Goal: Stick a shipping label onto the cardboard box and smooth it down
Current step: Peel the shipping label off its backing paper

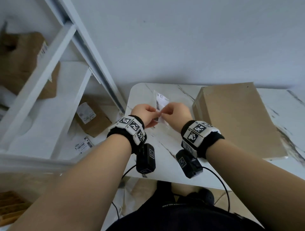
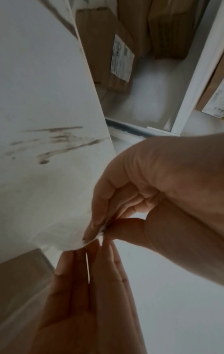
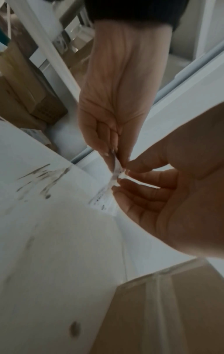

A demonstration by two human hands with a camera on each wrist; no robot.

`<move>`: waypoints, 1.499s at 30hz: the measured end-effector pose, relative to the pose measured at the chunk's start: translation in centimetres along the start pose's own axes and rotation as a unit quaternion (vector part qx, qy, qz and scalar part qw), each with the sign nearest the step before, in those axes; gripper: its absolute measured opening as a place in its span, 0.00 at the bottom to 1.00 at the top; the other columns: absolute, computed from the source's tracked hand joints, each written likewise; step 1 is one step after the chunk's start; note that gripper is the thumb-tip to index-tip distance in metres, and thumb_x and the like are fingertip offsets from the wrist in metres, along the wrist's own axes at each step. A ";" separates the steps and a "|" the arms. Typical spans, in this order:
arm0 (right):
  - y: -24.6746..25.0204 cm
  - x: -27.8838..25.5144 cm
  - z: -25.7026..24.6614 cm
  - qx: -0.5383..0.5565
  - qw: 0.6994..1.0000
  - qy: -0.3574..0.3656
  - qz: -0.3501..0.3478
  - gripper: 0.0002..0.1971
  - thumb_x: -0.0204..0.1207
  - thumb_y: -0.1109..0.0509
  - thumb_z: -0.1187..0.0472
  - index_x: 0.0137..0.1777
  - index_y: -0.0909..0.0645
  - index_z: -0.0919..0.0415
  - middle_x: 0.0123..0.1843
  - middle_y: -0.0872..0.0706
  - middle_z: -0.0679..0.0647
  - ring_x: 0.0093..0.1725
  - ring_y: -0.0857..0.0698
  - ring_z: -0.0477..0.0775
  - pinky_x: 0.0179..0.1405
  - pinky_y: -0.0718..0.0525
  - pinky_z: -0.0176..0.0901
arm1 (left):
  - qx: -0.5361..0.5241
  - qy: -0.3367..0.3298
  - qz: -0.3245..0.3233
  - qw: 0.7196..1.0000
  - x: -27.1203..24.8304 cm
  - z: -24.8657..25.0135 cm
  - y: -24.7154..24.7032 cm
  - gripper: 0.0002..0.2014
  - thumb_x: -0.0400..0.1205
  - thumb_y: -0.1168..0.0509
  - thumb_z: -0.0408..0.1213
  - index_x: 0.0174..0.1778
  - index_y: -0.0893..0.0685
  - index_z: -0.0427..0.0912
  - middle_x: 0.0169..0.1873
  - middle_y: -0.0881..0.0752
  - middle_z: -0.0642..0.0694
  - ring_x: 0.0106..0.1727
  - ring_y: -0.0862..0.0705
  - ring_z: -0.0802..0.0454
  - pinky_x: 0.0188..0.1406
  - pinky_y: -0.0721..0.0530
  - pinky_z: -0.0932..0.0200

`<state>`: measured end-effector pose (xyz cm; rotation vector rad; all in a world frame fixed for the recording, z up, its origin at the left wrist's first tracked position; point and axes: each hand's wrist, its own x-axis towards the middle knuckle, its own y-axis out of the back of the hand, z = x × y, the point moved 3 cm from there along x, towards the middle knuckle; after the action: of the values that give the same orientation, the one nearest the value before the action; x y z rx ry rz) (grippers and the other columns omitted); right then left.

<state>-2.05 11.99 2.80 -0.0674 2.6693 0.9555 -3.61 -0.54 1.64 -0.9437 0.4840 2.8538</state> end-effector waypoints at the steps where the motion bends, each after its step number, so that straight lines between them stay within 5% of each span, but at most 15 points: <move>1: 0.6 -0.1 -0.5 0.017 1.000 0.016 0.012 0.08 0.74 0.31 0.63 0.50 0.13 0.61 0.53 0.09 0.58 0.55 0.13 0.56 0.59 0.15 0.49 | -0.013 -0.009 0.006 1.000 -0.2 0.6 0.1 0.06 0.78 0.30 0.33 0.38 0.20 0.42 0.34 0.17 0.44 0.33 0.17 0.53 0.35 0.13 0.64; 5: 3.0 -0.5 -1.8 0.050 0.996 0.054 0.054 0.08 0.72 0.28 0.62 0.50 0.13 0.61 0.50 0.08 0.57 0.53 0.11 0.55 0.58 0.15 0.46 | -0.110 -0.039 -0.009 0.993 -1.4 3.6 -0.1 0.14 0.79 0.33 0.27 0.60 0.20 0.35 0.36 0.17 0.44 0.34 0.17 0.54 0.30 0.13 0.71; 8: 4.6 -0.9 -2.3 0.061 0.992 0.067 0.090 0.08 0.71 0.26 0.62 0.50 0.12 0.61 0.50 0.08 0.56 0.51 0.11 0.54 0.56 0.16 0.42 | -0.157 -0.067 -0.043 0.984 -2.5 5.4 -0.4 0.17 0.80 0.38 0.20 0.65 0.21 0.32 0.37 0.16 0.43 0.36 0.16 0.54 0.34 0.13 0.71; 13: 6.8 -1.8 -2.6 0.069 0.986 0.094 0.115 0.12 0.71 0.25 0.62 0.54 0.12 0.62 0.52 0.08 0.56 0.43 0.16 0.46 0.51 0.19 0.36 | -0.178 -0.119 -0.059 0.975 -3.7 6.7 -0.8 0.18 0.78 0.36 0.18 0.63 0.19 0.33 0.43 0.13 0.42 0.42 0.14 0.52 0.39 0.12 0.69; 17: 7.9 -2.5 -2.7 0.084 0.983 0.105 0.121 0.11 0.72 0.26 0.64 0.54 0.13 0.63 0.51 0.08 0.57 0.42 0.17 0.46 0.51 0.19 0.36 | -0.179 -0.123 -0.054 0.975 -4.7 7.2 -1.4 0.10 0.78 0.33 0.24 0.50 0.14 0.42 0.40 0.12 0.47 0.39 0.14 0.56 0.42 0.14 0.68; 26: 9.6 -4.1 -2.5 0.090 0.981 0.129 0.115 0.09 0.75 0.29 0.63 0.53 0.11 0.62 0.50 0.07 0.57 0.44 0.16 0.45 0.52 0.17 0.37 | -0.206 -0.128 -0.026 0.970 -6.5 7.7 -2.8 0.06 0.77 0.30 0.29 0.42 0.15 0.44 0.39 0.13 0.46 0.39 0.14 0.55 0.41 0.14 0.68; 33: 10.3 -5.1 -2.2 0.086 0.980 0.142 0.108 0.10 0.75 0.29 0.62 0.53 0.11 0.63 0.51 0.07 0.59 0.50 0.11 0.53 0.55 0.17 0.41 | -0.227 -0.147 -0.025 0.963 -7.8 7.9 -3.4 0.08 0.77 0.32 0.24 0.45 0.16 0.42 0.39 0.11 0.46 0.39 0.12 0.55 0.39 0.11 0.69; 45: 10.4 -5.0 -1.9 0.111 0.980 0.145 0.073 0.11 0.73 0.26 0.59 0.53 0.11 0.63 0.47 0.08 0.59 0.43 0.13 0.51 0.48 0.17 0.39 | -0.195 -0.153 0.021 0.969 -8.6 7.7 -3.8 0.05 0.76 0.28 0.29 0.41 0.15 0.43 0.37 0.12 0.48 0.36 0.12 0.58 0.41 0.13 0.70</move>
<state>0.75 18.58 12.02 0.0431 3.0706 0.7295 -0.38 5.63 11.58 -0.5129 -0.0941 3.1153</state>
